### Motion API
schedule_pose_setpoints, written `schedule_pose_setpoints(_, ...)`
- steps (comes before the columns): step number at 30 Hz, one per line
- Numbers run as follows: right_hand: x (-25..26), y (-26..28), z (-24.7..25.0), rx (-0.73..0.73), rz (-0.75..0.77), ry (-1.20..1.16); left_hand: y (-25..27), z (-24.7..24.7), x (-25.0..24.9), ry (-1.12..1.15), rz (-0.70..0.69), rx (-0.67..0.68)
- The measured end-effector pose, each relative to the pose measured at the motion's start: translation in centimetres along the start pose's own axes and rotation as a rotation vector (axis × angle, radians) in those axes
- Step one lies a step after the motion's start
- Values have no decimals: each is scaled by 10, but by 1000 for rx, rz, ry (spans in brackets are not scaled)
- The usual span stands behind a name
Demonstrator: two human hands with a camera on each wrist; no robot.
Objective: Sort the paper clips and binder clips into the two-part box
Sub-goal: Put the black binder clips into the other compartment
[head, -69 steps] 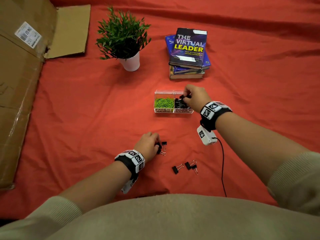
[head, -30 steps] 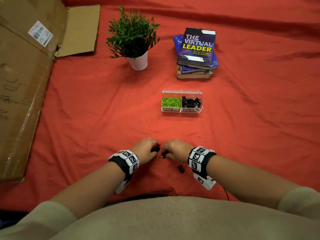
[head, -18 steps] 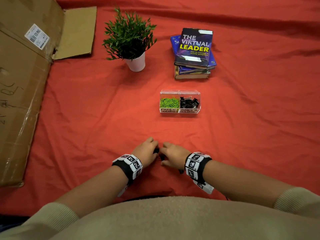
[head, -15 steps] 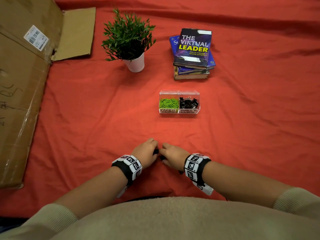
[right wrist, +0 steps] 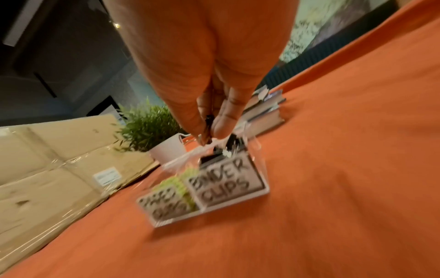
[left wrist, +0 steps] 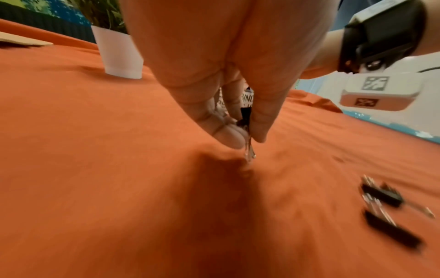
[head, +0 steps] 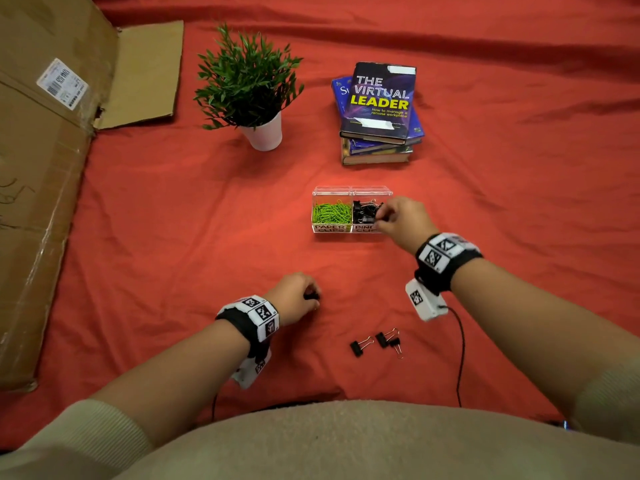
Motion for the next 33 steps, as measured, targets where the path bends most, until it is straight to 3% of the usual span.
schedule_pose_setpoints(3, -1, -22, 22, -78, -19, 19, -14, 24, -22, 22, -29, -70)
schedule_pose_setpoints(8, 0, -30, 5, 87, 1, 202, -49, 70, -74, 117, -135, -237)
schedule_pose_setpoints(11, -3, -29, 12, 45, 31, 163, -72, 91, -99, 120, -171, -335)
schedule_pose_setpoints(14, -9, -28, 17, 16, 38, 169, -92, 98, -112, 51, -158, -340)
schedule_pose_setpoints(19, -9, -19, 5, 55, 114, 322, -105, 86, -110, -155, -147, -241)
schedule_pose_setpoints(25, -6, -16, -1, 54, 130, 399, -106, 83, -108, -400, -147, -282)
schedule_pose_setpoints(28, -6, -15, 1, 20, 101, 453, -104, 79, -108, -447, -129, -276)
schedule_pose_setpoints(33, -3, -4, -1, 5, 118, 453, -75, 68, -105, -365, -209, -388)
Point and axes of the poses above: each hand's wrist, its own y-axis away from the middle knuckle, its own z-axis out of the back of the hand, x = y × z, the point moved 5 cm from there along -y, towards the middle knuckle, and after that the axes turned 13 degrees about x, right-handed, at the moved point
